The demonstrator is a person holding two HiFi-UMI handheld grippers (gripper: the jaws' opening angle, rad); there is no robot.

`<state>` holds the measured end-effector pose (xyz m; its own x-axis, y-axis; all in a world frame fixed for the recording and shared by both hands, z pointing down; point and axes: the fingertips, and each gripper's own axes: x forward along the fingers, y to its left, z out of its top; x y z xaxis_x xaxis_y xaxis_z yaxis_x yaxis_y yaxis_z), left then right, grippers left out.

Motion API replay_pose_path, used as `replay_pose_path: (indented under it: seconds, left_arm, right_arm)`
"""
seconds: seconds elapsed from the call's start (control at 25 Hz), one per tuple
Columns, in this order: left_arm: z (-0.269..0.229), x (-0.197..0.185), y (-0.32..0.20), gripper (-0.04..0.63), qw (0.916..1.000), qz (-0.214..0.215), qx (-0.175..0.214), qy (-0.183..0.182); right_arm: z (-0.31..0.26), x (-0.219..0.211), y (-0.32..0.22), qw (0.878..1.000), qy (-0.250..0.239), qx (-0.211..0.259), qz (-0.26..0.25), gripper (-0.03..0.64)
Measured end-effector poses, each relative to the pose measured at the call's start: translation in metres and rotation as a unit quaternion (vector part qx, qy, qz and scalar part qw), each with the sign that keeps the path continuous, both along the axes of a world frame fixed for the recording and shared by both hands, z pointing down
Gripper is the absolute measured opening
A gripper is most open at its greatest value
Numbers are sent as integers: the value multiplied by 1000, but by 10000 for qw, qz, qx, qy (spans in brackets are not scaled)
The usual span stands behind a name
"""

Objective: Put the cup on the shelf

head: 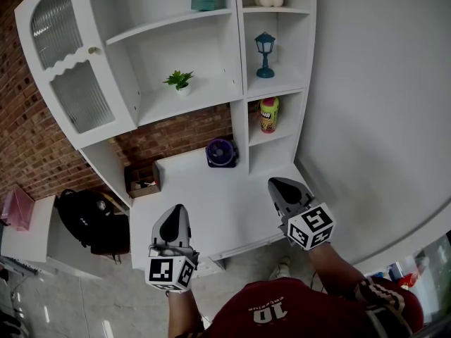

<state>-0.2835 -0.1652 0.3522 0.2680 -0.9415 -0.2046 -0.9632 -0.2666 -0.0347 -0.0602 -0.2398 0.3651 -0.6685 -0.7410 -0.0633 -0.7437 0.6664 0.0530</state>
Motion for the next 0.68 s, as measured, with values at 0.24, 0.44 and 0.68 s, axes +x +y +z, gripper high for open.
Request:
replay_pose_path:
  seconds: [0.24,0.44,0.68]
  left_arm:
    - [0,-1,-2,0,10000,4,-2,19]
    - [0,-1,-3,0,10000,-14,-6,36]
    - [3,-1,-5,0,10000,14,-4,26]
  right_arm:
    - [-1,0,-3,10000,-15,-14,9,0]
    - [0,2,-4,10000,-38,-2,27,0]
    - [2,4,-6,10000,-57,-26,70,0]
